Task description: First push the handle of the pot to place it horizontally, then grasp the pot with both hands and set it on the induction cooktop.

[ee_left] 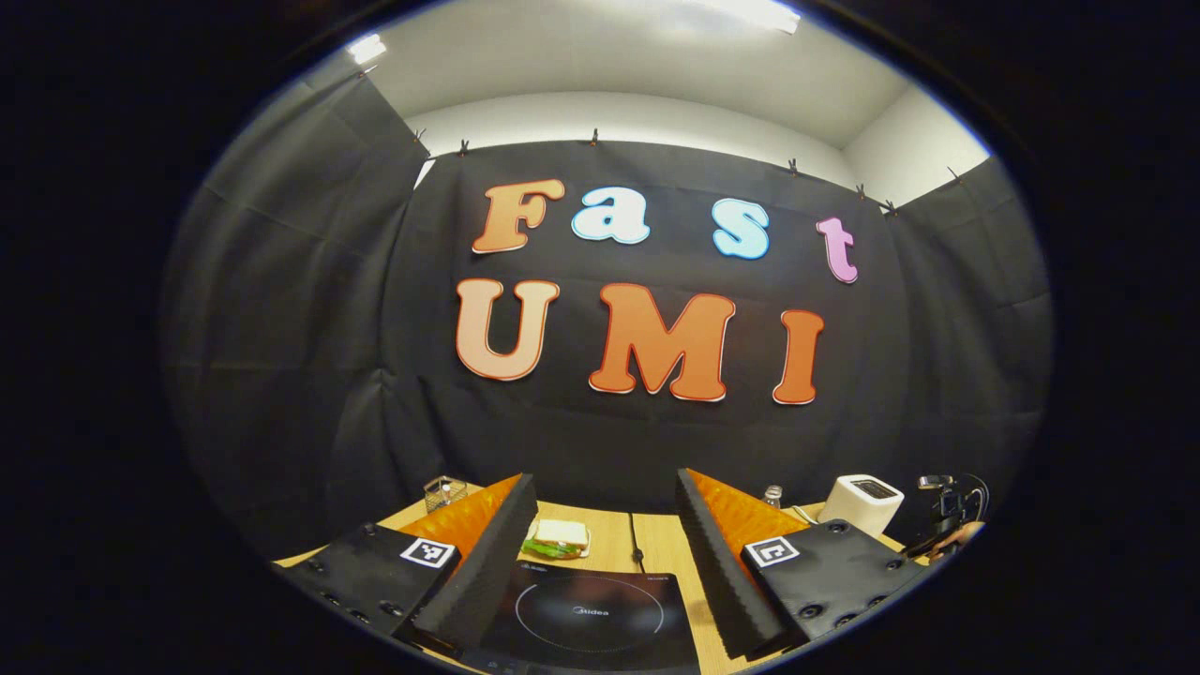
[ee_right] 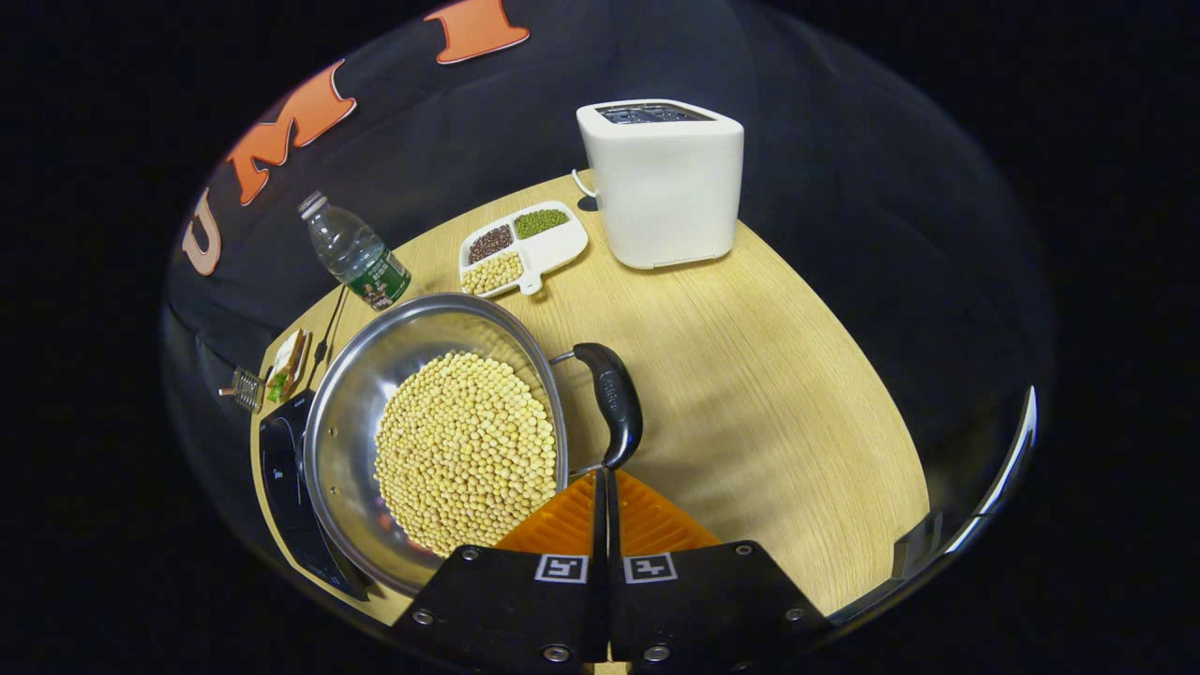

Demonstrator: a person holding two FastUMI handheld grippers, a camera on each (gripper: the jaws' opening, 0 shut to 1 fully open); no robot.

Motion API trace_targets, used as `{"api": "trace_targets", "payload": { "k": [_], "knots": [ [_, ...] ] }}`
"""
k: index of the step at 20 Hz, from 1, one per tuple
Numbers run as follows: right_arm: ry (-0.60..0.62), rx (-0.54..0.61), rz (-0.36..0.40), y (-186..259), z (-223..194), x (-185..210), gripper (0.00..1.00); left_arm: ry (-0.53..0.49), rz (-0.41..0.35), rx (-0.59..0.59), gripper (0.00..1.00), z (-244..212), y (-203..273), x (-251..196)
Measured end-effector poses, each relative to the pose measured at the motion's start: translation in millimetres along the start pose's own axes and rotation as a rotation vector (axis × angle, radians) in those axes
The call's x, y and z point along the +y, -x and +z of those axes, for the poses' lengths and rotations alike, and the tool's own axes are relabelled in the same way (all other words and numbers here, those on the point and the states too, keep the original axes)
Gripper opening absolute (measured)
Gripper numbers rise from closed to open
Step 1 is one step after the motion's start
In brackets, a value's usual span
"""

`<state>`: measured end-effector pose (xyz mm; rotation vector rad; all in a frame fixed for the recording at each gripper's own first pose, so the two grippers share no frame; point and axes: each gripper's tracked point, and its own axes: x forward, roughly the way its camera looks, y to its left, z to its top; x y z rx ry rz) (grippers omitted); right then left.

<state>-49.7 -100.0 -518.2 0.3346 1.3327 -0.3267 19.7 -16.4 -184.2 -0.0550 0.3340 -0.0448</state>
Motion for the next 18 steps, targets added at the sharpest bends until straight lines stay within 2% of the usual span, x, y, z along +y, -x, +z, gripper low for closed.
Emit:
{"api": "trace_targets", "payload": {
  "k": [10, 14, 16, 17, 18],
  "knots": [
    [0.018, -0.050, -0.042, -20, 30, 1, 0.00, 0.047, -0.090, 0.199, 0.97, -73, -23, -30],
    [0.003, -0.054, 0.023, -10, 33, 6, 0.01, 0.036, -0.126, 0.307, 0.97, -115, -35, -49],
    [0.008, -0.087, 0.047, 0, 43, 6, 0.06, 0.026, -0.154, 0.369, 0.97, -134, -44, -62],
    [0.009, -0.101, 0.055, 6, 48, 8, 0.13, 0.021, -0.171, 0.402, 0.97, -144, -48, -70],
    [0.017, -0.116, 0.059, 11, 51, 8, 0.17, 0.019, -0.193, 0.436, 0.97, -154, -51, -79]
  ]
}}
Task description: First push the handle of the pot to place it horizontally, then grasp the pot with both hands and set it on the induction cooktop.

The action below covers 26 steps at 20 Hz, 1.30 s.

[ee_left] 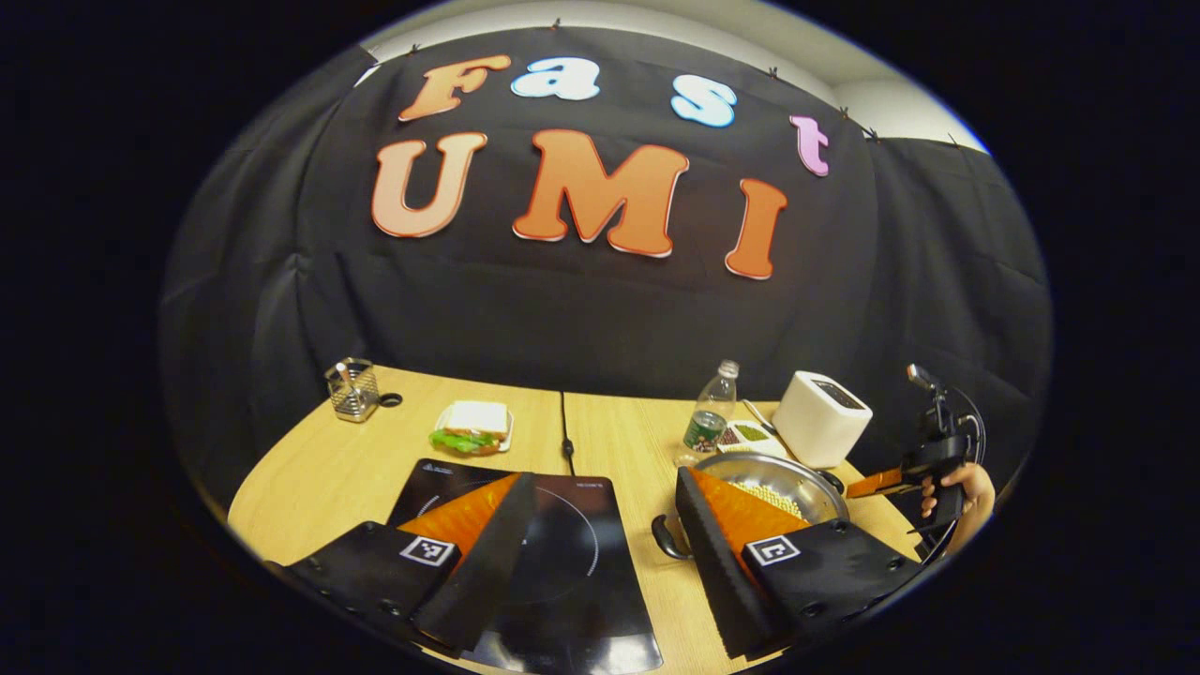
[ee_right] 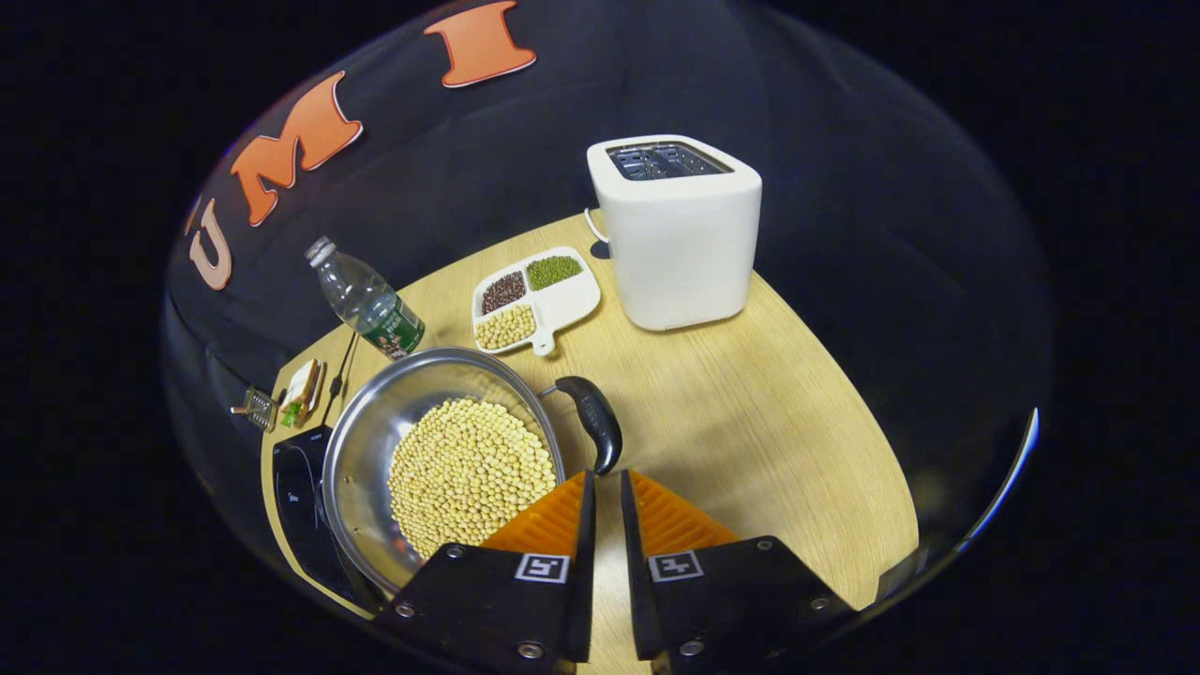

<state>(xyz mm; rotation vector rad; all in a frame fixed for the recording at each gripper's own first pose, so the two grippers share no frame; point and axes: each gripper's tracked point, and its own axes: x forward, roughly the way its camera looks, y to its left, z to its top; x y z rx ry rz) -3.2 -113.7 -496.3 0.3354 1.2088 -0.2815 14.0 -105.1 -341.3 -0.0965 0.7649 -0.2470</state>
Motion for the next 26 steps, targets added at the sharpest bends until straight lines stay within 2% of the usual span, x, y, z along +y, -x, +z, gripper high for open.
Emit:
{"api": "trace_targets", "payload": {
  "k": [1, 3, 4, 5, 7, 11, 17, 23, 24, 26],
  "knots": [
    [0.015, -0.009, 0.008, 5, 4, 2, 0.14, -0.001, -0.017, 0.033, 0.98, -9, -8, -7],
    [0.044, -0.025, 0.034, 10, 9, 11, 0.30, -0.005, -0.041, 0.092, 0.97, -25, -21, -20],
    [0.053, -0.032, 0.050, 9, 10, 17, 0.29, -0.011, -0.051, 0.128, 0.97, -32, -27, -27],
    [0.062, -0.036, 0.064, 8, 11, 23, 0.43, -0.016, -0.065, 0.160, 0.97, -43, -34, -34],
    [0.090, -0.036, 0.084, 6, 10, 32, 0.52, -0.014, -0.086, 0.232, 0.98, -62, -46, -49],
    [0.154, -0.055, 0.059, -5, 14, 31, 0.63, -0.008, -0.110, 0.336, 0.98, -99, -80, -68],
    [0.190, -0.047, 0.055, -13, 13, 29, 0.65, 0.049, -0.088, 0.462, 0.95, -142, -112, -74],
    [0.232, -0.043, 0.036, -22, 12, 24, 0.68, 0.057, -0.068, 0.508, 0.92, -167, -143, -79],
    [0.238, -0.051, 0.027, -23, 14, 22, 0.68, 0.057, -0.066, 0.506, 0.89, -167, -147, -80],
    [0.237, -0.065, 0.009, -25, 18, 19, 0.68, 0.058, -0.071, 0.490, 0.92, -167, -152, -82]
  ]
}}
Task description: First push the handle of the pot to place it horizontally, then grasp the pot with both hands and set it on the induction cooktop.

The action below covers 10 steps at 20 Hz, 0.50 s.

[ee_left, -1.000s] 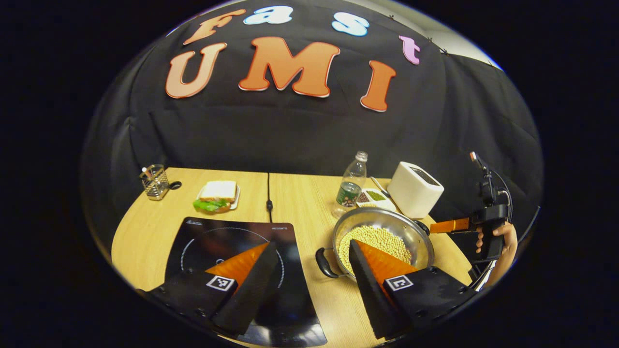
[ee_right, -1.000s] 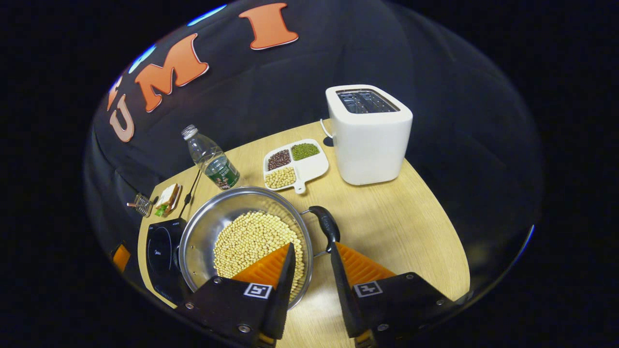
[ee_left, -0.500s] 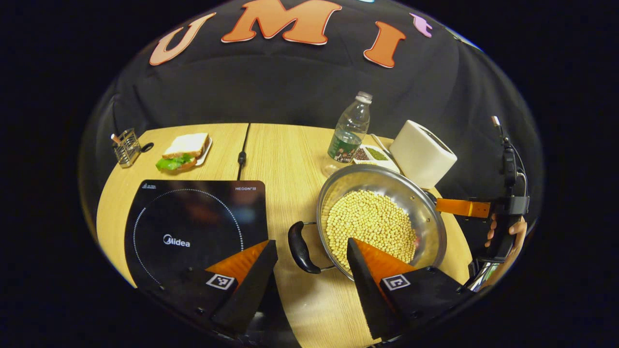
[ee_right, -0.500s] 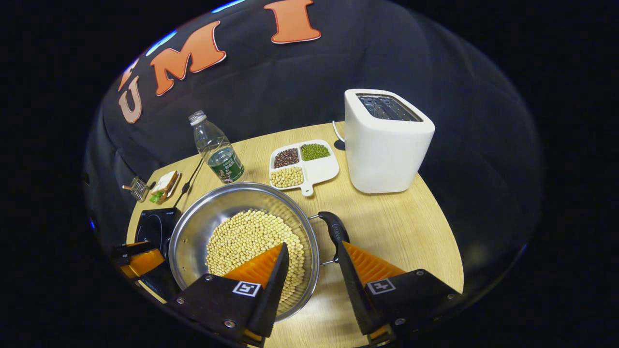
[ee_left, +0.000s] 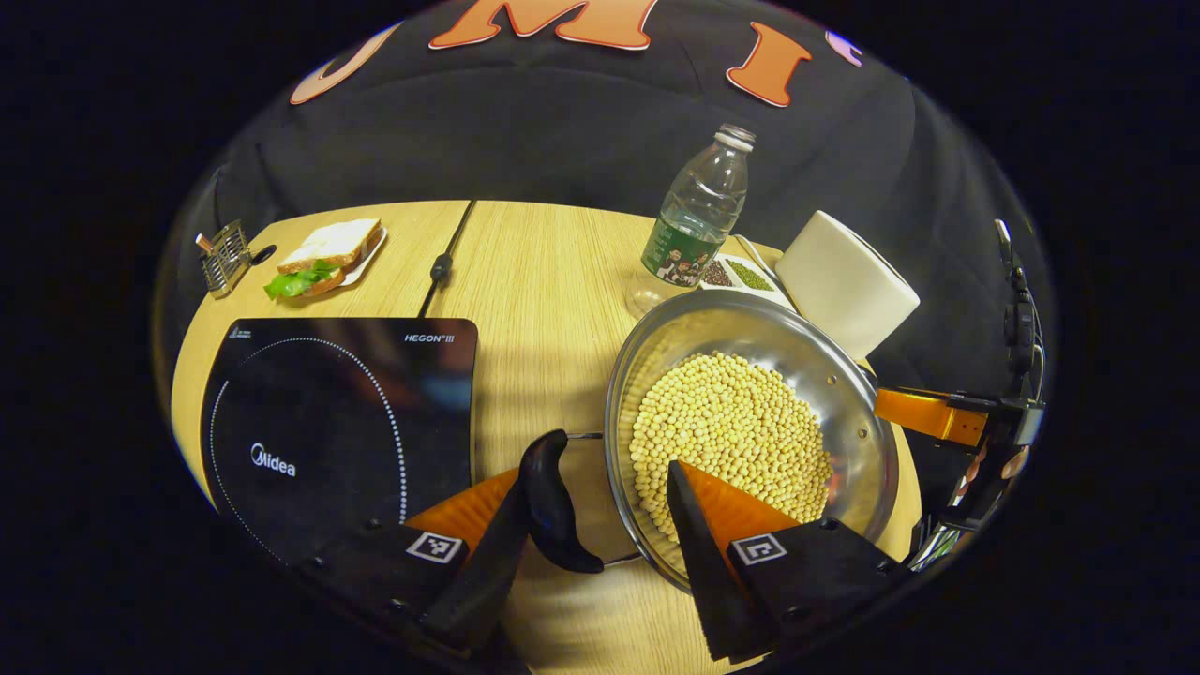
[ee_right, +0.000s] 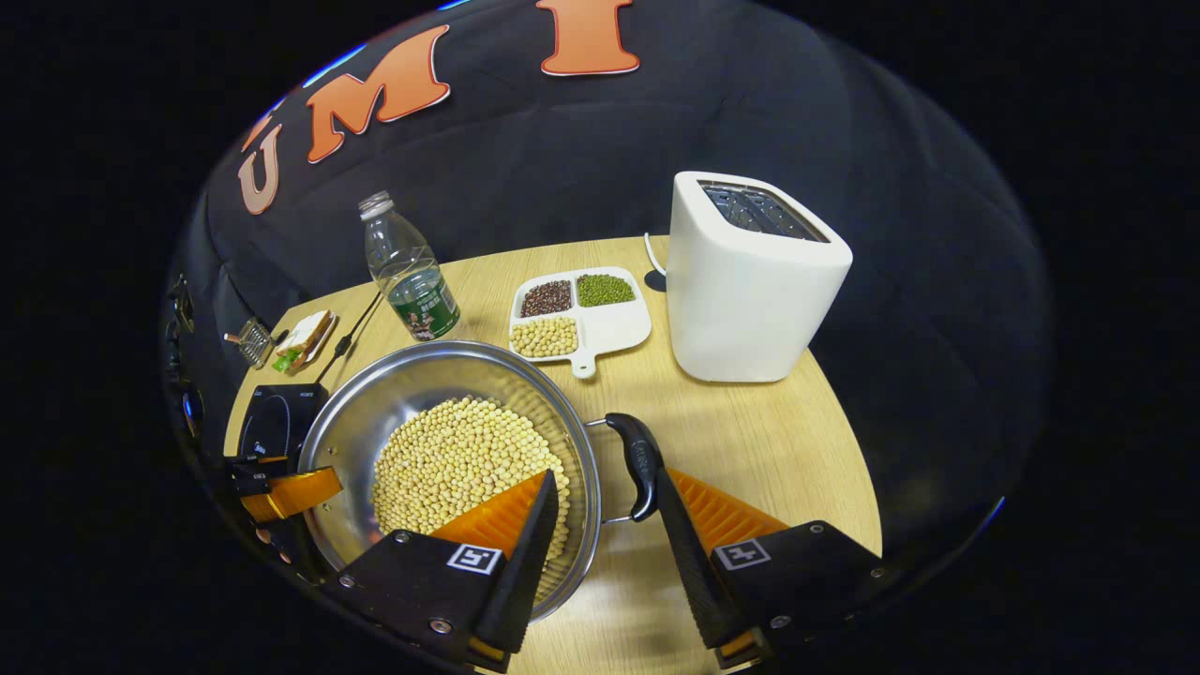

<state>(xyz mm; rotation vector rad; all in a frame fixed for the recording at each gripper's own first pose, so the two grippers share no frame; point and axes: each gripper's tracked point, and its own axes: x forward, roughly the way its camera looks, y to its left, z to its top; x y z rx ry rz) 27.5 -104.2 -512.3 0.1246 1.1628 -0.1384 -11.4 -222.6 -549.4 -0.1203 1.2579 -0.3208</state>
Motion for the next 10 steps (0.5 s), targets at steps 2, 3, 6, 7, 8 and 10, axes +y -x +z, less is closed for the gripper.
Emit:
{"api": "trace_targets", "payload": {
  "k": [2, 3, 6, 7, 8, 10],
  "knots": [
    [-0.016, 0.018, -0.005, -4, -3, -5, 0.70, 0.005, 0.020, -0.018, 0.87, 4, -8, 5],
    [-0.026, 0.022, -0.004, -6, -2, -8, 0.71, 0.010, 0.027, -0.025, 0.84, 5, -11, 6],
    [-0.032, 0.023, -0.020, -13, 0, -14, 0.71, 0.002, 0.064, -0.031, 0.84, 7, -16, 13],
    [-0.020, 0.021, -0.036, -17, 0, -18, 0.71, -0.004, 0.078, -0.040, 0.82, 8, -19, 14],
    [-0.005, 0.024, -0.046, -22, -2, -19, 0.71, -0.014, 0.094, -0.052, 0.85, 11, -22, 16],
    [0.010, 0.067, -0.028, -28, -12, -13, 0.71, -0.007, 0.111, -0.066, 0.84, 11, -26, 15]
  ]
}}
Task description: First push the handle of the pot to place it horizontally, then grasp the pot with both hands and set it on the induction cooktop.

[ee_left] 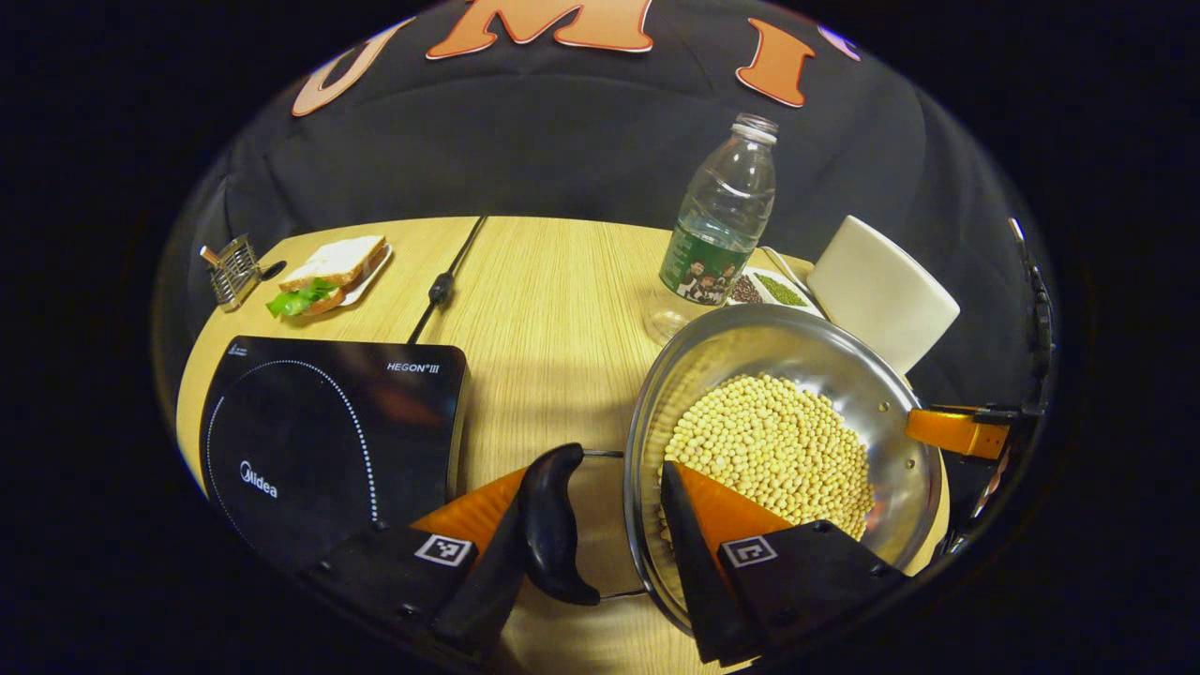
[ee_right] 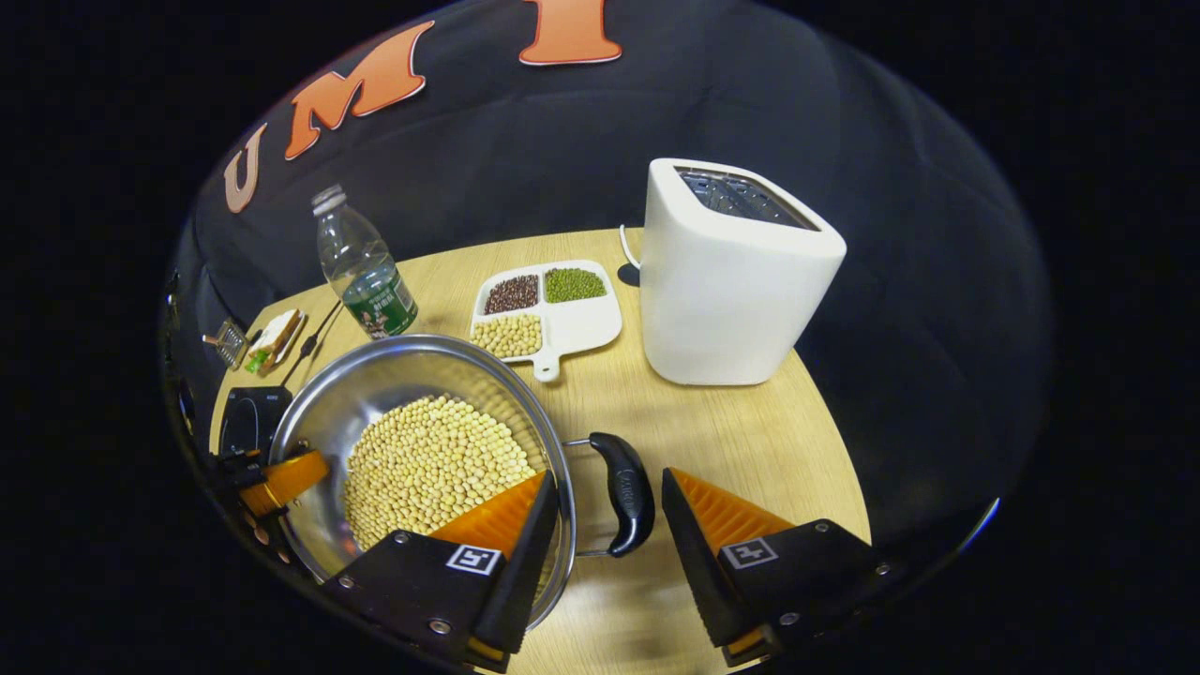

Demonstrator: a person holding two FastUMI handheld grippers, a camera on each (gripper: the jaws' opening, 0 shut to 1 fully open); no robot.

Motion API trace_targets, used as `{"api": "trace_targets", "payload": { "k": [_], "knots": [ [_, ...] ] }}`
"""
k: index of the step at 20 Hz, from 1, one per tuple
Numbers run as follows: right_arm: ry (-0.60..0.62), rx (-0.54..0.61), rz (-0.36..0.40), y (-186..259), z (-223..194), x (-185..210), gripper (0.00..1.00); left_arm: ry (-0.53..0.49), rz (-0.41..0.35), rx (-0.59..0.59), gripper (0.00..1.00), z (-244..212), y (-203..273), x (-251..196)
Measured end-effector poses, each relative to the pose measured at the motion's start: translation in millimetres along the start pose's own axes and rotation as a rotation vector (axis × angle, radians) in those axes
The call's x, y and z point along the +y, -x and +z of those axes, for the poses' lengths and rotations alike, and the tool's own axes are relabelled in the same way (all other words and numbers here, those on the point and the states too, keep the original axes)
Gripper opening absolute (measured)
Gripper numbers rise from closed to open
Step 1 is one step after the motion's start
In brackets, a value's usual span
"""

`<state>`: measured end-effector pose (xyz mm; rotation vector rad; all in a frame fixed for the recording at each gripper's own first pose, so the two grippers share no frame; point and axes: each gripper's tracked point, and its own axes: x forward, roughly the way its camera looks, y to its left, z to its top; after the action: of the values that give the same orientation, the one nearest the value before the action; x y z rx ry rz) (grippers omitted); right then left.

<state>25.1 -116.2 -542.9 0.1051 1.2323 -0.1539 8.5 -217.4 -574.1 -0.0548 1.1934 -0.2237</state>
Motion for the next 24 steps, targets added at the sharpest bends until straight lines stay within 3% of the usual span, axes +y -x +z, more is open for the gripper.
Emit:
{"api": "trace_targets", "payload": {
  "k": [2, 3, 4, 8, 12, 15, 23, 24],
  "knots": [
    [0.032, -0.003, -0.029, -8, -1, -3, 0.70, -0.004, 0.024, -0.011, 0.82, 3, -5, 6],
    [0.049, -0.005, -0.040, -9, 0, -2, 0.63, -0.004, 0.031, -0.009, 0.79, 2, -9, 7],
    [0.068, -0.010, -0.049, -9, 0, -2, 0.68, -0.004, 0.034, -0.008, 0.73, 2, -9, 6],
    [0.085, -0.004, -0.045, -14, -4, -1, 0.71, 0.012, 0.044, -0.035, 0.78, 3, -14, 7],
    [0.083, -0.016, -0.066, -17, -2, -1, 0.71, -0.014, 0.049, -0.059, 0.77, 5, -14, 6],
    [0.075, -0.034, -0.074, -14, -4, -1, 0.62, -0.046, 0.060, -0.093, 0.77, 9, -18, 6],
    [0.056, -0.105, -0.103, 24, -3, 0, 0.63, -0.076, 0.075, -0.184, 0.77, 26, 12, 5],
    [0.045, -0.119, -0.097, 30, 0, 3, 0.58, -0.079, 0.077, -0.190, 0.75, 28, 21, 6]
  ]
}}
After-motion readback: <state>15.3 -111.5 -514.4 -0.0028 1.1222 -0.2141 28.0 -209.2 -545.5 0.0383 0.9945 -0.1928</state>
